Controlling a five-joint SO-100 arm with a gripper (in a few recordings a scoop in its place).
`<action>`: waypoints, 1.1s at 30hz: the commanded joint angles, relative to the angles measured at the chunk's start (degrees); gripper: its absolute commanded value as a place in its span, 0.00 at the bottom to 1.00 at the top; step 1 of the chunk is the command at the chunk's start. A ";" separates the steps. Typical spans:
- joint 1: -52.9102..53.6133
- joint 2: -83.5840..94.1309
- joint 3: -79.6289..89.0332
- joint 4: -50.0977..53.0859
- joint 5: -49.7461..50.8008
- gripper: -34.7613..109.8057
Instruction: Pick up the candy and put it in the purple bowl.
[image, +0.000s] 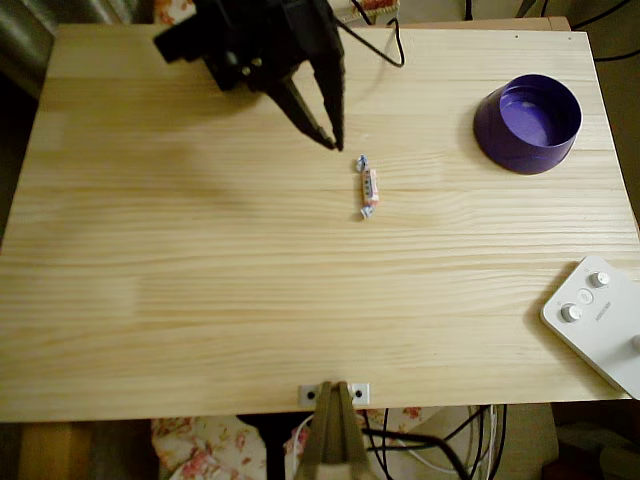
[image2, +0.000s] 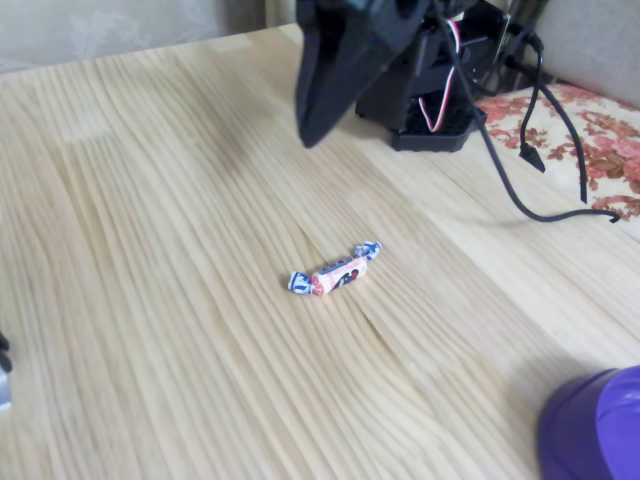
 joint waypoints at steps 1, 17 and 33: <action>-2.90 0.88 -2.81 -1.93 3.69 0.24; -6.86 -30.76 -23.47 0.53 1.76 0.24; -14.15 -68.03 -30.85 -6.24 10.02 0.36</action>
